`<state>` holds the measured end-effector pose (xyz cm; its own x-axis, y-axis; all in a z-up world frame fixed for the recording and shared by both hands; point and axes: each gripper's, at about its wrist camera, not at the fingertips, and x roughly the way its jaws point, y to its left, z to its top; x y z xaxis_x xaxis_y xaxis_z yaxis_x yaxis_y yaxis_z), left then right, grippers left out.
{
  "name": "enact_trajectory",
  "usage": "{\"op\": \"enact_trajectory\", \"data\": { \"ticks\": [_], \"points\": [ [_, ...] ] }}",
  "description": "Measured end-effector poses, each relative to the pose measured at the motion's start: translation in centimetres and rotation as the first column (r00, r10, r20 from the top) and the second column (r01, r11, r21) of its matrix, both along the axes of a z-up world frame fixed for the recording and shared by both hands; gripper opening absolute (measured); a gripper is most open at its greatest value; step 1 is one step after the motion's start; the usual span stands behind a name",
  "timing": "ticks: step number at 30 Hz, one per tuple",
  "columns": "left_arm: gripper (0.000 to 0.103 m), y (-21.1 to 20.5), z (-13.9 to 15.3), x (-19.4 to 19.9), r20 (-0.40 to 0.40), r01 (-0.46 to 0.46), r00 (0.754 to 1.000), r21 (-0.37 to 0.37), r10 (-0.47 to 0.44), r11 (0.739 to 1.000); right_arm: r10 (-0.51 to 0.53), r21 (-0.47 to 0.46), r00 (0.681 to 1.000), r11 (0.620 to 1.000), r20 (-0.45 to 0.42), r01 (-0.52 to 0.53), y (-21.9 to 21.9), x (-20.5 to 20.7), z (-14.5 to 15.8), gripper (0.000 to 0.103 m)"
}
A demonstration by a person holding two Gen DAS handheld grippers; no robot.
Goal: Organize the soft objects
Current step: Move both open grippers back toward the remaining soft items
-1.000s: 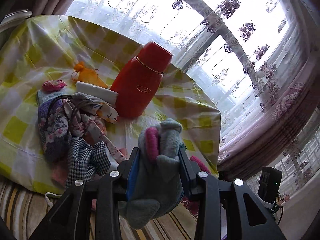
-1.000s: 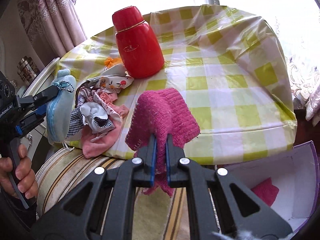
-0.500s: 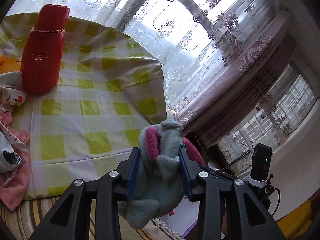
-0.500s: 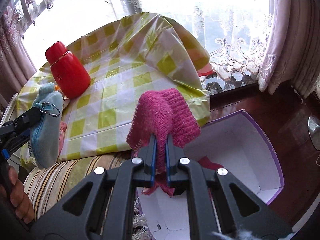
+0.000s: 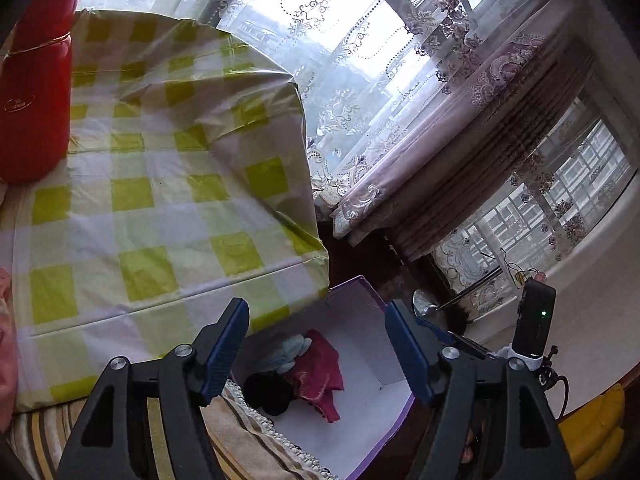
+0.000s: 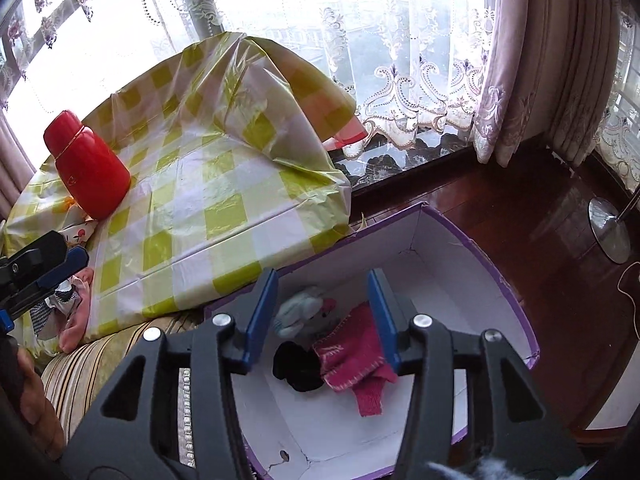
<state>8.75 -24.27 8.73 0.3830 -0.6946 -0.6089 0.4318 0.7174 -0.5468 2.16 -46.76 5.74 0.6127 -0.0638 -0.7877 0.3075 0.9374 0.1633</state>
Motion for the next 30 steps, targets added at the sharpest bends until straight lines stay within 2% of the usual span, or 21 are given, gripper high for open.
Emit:
{"op": "enact_trajectory", "data": {
  "ticks": [4, 8, 11, 16, 19, 24, 27, 30],
  "points": [
    [0.071, 1.4, -0.1, -0.1, 0.059, -0.058, 0.997, 0.041, 0.055, 0.997, 0.044, 0.026, 0.999, 0.999, 0.011, -0.045, 1.4, 0.6, -0.2, 0.051],
    [0.071, 2.2, -0.3, -0.4, 0.108, -0.079, 0.992, 0.133, 0.065, 0.988, 0.102, 0.030, 0.995, 0.994, 0.021, -0.103, 3.7, 1.5, -0.3, 0.051],
    [0.071, 3.4, -0.7, -0.6, 0.133, -0.129, 0.986, 0.191, 0.104, 0.973, 0.153, 0.041, 0.988, 0.987, 0.015, -0.153, 6.1, 2.3, -0.6, 0.051],
    [0.071, 6.6, -0.8, -0.6, 0.157, -0.209, 0.971, 0.208, 0.178, 0.956, 0.235, 0.058, 0.972, 0.970, 0.017, -0.236, 10.2, 3.5, -0.9, 0.051],
    [0.071, 8.8, -0.3, -1.2, 0.208, -0.270, 0.952, 0.222, 0.225, 0.937, 0.275, 0.070, 0.961, 0.959, 0.017, -0.275, 12.6, 4.4, -1.1, 0.051],
    [0.071, 14.0, -0.1, -1.6, 0.201, -0.368, 0.921, 0.169, 0.333, 0.914, 0.328, 0.089, 0.945, 0.940, 0.023, -0.328, 16.6, 6.0, -1.2, 0.051],
    [0.071, 17.7, -0.3, -1.6, 0.176, -0.435, 0.895, 0.147, 0.410, 0.888, 0.383, 0.093, 0.924, 0.919, 0.018, -0.383, 19.4, 7.0, -1.5, 0.051],
    [0.071, 21.5, -0.6, -1.9, 0.161, -0.521, 0.851, 0.141, 0.499, 0.842, 0.433, 0.093, 0.901, 0.897, 0.013, -0.432, 21.8, 7.8, -1.7, 0.051]
  ]
}}
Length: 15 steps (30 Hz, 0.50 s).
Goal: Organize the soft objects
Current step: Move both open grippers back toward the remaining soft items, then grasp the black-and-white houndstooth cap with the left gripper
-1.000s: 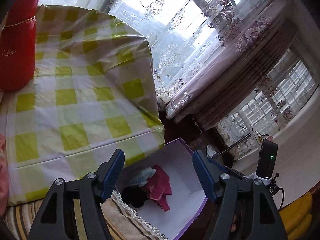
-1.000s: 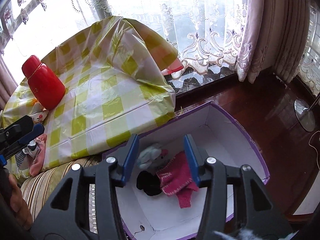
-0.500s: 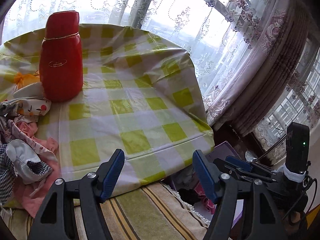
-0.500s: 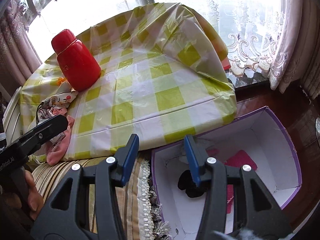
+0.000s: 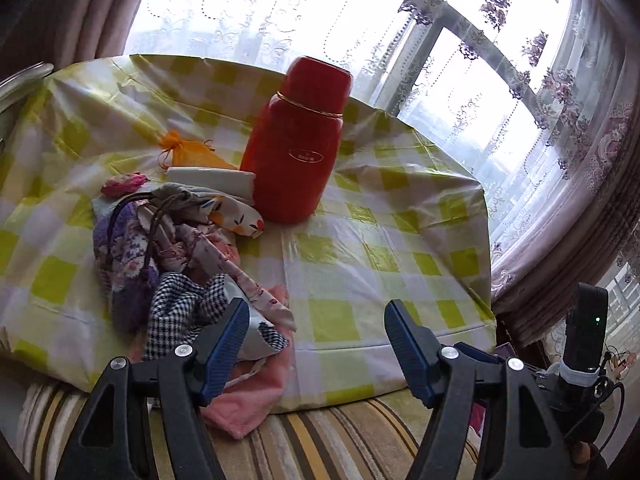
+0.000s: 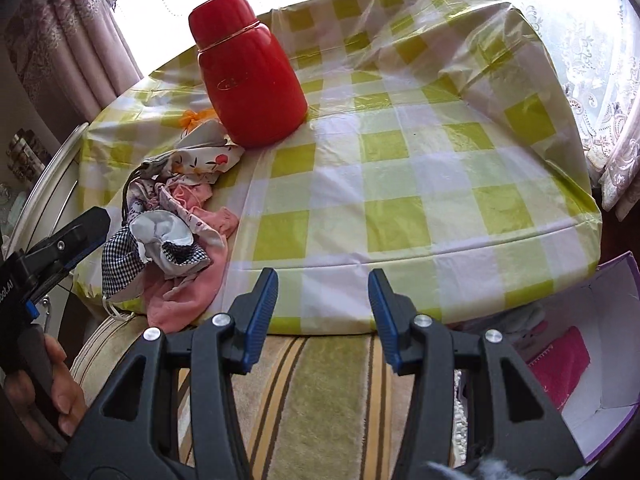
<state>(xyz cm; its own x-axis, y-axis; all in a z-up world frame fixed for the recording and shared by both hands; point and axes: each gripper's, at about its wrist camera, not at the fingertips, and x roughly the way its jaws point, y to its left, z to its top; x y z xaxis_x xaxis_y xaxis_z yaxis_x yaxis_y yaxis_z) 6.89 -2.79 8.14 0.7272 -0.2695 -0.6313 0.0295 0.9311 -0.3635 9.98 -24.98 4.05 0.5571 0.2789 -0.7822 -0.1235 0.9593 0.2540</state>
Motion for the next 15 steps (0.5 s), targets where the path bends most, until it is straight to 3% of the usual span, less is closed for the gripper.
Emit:
{"op": "enact_trajectory", "data": {
  "ticks": [3, 7, 12, 15],
  "points": [
    [0.071, 3.6, -0.3, -0.1, -0.015, -0.097, 0.995, -0.013, 0.097, 0.995, 0.038, -0.010, 0.999, 0.999, -0.006, -0.038, 1.9, 0.7, -0.2, 0.051],
    [0.071, 7.0, -1.6, 0.5, -0.070, -0.165, 0.984, -0.046, 0.162, 0.985, 0.067, -0.023, 0.998, 0.998, -0.014, -0.067, 3.6, 1.3, -0.5, 0.051],
    [0.068, 9.0, -4.0, 1.8, -0.166, -0.195, 0.971, -0.123, 0.173, 0.973, 0.108, -0.030, 0.994, 0.994, -0.022, -0.109, 5.4, 1.8, -1.0, 0.051],
    [0.066, 9.0, -5.6, 3.0, -0.231, -0.178, 0.964, -0.180, 0.134, 0.967, 0.122, -0.033, 0.992, 0.992, -0.029, -0.123, 6.1, 2.1, -1.3, 0.051]
  ]
}}
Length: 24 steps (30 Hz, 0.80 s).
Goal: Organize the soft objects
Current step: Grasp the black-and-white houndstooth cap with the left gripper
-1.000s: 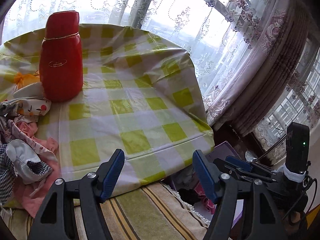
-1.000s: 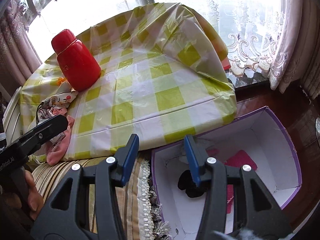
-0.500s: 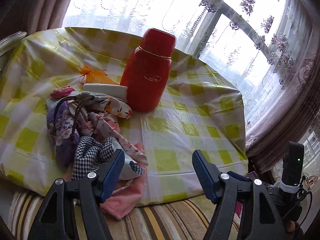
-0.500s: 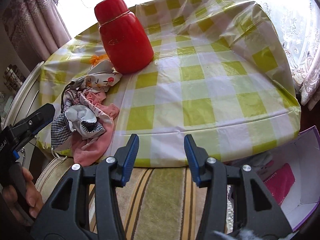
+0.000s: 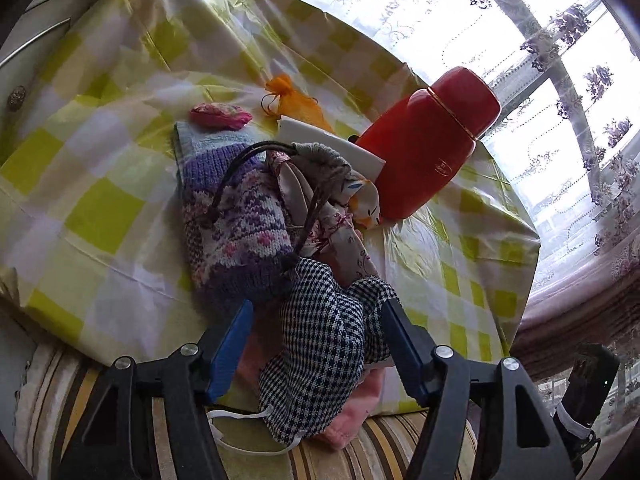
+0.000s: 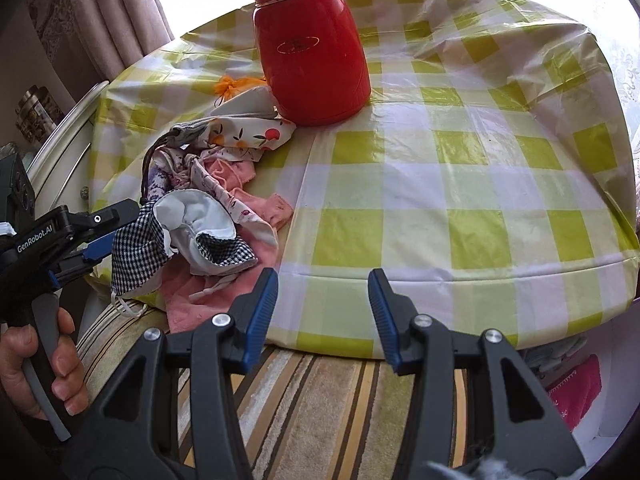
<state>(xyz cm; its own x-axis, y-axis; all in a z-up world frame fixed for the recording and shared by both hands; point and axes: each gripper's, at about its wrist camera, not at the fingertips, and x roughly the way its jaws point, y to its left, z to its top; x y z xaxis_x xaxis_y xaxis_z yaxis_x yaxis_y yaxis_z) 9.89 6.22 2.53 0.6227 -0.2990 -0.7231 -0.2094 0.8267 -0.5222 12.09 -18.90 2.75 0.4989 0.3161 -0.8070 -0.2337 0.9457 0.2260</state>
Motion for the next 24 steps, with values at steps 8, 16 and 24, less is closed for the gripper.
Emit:
{"op": "enact_trajectory", "data": {
  "ticks": [8, 16, 24],
  "points": [
    [0.053, -0.9, -3.2, 2.2, -0.083, 0.057, 0.995, -0.069, -0.063, 0.996, 0.045, 0.004, 0.998, 0.999, -0.031, -0.045, 1.8, 0.7, -0.9, 0.051],
    [0.017, -1.8, -3.1, 1.9, -0.017, 0.128, 0.991, -0.115, -0.131, 0.985, 0.091, 0.000, 0.995, 0.996, -0.050, -0.092, 4.0, 1.3, -1.6, 0.055],
    [0.016, 0.1, 1.5, -2.5, 0.213, 0.077, 0.975, -0.046, -0.065, 0.996, 0.101, -0.001, 0.991, 0.995, -0.093, -0.101, 4.9, 1.5, -2.5, 0.065]
  ]
}}
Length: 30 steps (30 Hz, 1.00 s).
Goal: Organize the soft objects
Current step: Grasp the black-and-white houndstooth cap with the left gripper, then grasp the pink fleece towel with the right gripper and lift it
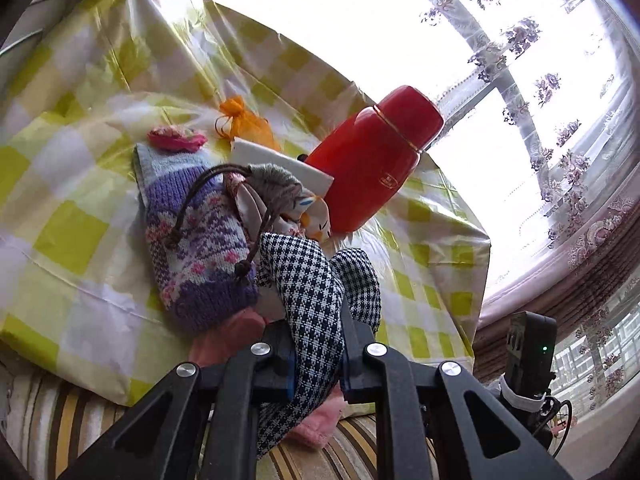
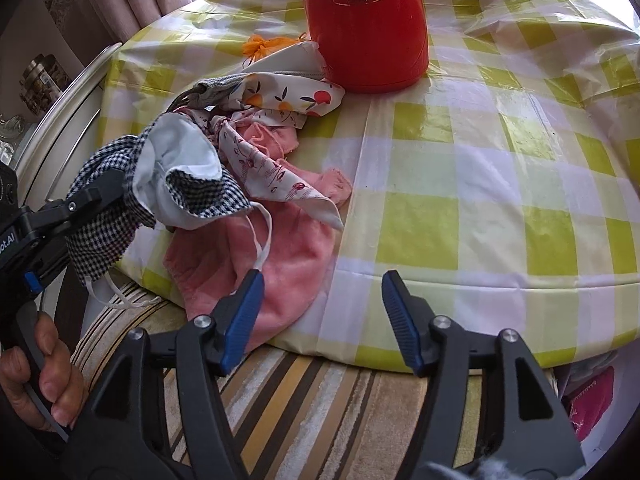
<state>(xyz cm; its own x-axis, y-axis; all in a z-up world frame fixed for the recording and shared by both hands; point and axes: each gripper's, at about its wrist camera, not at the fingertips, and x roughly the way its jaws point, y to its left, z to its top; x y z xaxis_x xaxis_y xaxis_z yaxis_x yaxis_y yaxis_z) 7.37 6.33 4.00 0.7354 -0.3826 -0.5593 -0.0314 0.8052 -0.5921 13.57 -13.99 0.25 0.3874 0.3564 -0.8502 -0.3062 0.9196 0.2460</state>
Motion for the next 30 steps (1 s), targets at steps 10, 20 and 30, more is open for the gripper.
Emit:
{"op": "enact_trajectory", "data": {
  "ticks": [10, 20, 30],
  "points": [
    [0.016, 5.3, 2.0, -3.1, 0.100, -0.250, 0.965, 0.044, 0.244, 0.967, 0.067, -0.013, 0.993, 0.998, -0.095, -0.068, 3.3, 1.1, -2.3, 0.069],
    [0.016, 5.8, 4.3, -4.8, 0.220, -0.309, 0.933, 0.081, 0.285, 0.948, 0.124, -0.088, 0.990, 0.988, -0.065, -0.129, 7.4, 1.6, -2.8, 0.090],
    [0.016, 5.4, 3.7, -4.6, 0.203, -0.294, 0.940, 0.086, 0.272, 0.952, 0.197, -0.249, 0.980, 0.950, 0.013, -0.188, 13.2, 1.2, -3.0, 0.068]
  ]
}}
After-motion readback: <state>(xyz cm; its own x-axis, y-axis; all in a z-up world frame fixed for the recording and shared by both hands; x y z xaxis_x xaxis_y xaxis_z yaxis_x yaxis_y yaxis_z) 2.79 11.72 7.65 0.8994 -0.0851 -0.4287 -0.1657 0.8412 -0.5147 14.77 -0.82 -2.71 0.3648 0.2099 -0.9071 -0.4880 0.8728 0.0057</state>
